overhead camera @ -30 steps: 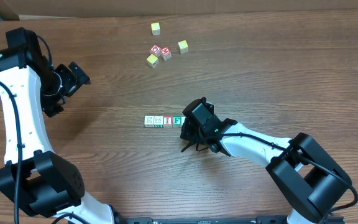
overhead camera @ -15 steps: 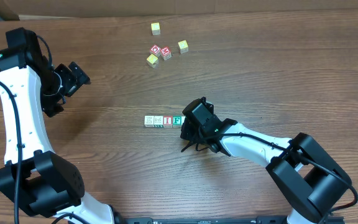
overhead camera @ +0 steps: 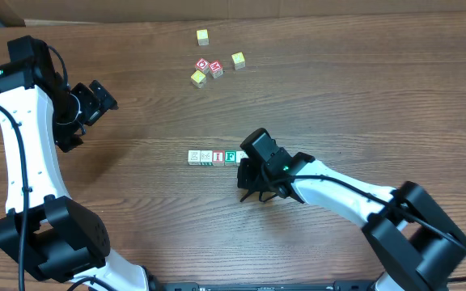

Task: Flip 5 blocks
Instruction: 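Swing the left arm down to the left end of the row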

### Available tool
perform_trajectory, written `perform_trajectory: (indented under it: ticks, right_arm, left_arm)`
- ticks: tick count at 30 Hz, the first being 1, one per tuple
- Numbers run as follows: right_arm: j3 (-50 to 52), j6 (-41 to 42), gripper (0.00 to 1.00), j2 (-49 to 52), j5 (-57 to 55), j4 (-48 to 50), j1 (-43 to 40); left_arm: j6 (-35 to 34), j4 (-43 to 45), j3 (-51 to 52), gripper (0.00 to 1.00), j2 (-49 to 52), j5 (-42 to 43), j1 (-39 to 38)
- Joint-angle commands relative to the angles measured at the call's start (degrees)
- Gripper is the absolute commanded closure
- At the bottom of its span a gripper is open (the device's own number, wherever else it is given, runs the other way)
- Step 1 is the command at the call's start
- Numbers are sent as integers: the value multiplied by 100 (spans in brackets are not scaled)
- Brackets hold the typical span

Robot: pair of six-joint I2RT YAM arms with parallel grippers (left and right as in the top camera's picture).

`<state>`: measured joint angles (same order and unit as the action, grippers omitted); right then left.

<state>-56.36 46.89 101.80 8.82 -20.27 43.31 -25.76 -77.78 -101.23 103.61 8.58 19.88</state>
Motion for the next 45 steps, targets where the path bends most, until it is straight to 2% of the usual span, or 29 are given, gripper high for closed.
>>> perform_trajectory:
  ticks: [1,9,17,19,21,27,28,29,30,31,32,33,39,41,42,44,45]
  right_arm:
    - [-186,-223,91,-249,-424,-118,-31]
    - [-186,-264,92,-249,-1716,-503,-166]
    - [-184,-262,92,-247,-1825,-584,-328]
    - [-184,-260,86,-247,-1825,-597,-328]
    - [-184,-262,75,-247,-1825,-627,-328]
    - [-184,-260,71,-247,-1825,-651,-328]
    - [-184,-260,67,-247,-1825,-647,-328]
    - [-184,-260,60,-247,-1825,-645,-328]
    - [-184,-258,51,-247,-1825,-643,-328]
    - [-184,-258,42,-247,-1825,-643,-328]
    - [-184,-258,28,-247,-1825,-643,-328]
    - [-184,-258,0,-247,-1825,-640,-328]
    - [-184,-256,1,-247,-1825,-601,-328]
    - [-184,-256,24,-247,-1825,-601,-328]
    - [-184,-256,42,-247,-1825,-601,-328]
    - [-184,-234,69,-247,-1825,-601,-328]
    - [-184,-234,85,-247,-1825,-599,-328]
  left_arm:
    - [2,13,-103,0,-76,-15,-7]
    - [2,13,-103,0,-76,-17,-7]
    - [0,17,-103,0,-76,0,-7]
    - [0,177,-103,0,-76,2,-7]
    - [-2,514,-103,0,-76,109,-7]
    - [94,-87,-90,0,-76,553,-63]
    - [295,-205,-87,18,-76,551,-98]
    - [546,-310,-74,47,-76,542,-151]
    - [758,-389,-48,82,-76,542,-205]
    - [905,-485,-7,96,-76,538,-282]
    - [964,-560,57,96,-76,503,-363]
    - [970,-595,131,96,-76,411,-437]
    - [905,-341,874,96,-76,-374,-1012]
    - [905,-96,1165,96,-76,-365,-1178]
    - [905,24,1292,96,-76,-363,-1255]
    - [905,166,1447,96,-76,-365,-1368]
    - [905,203,1460,96,-76,-365,-1408]
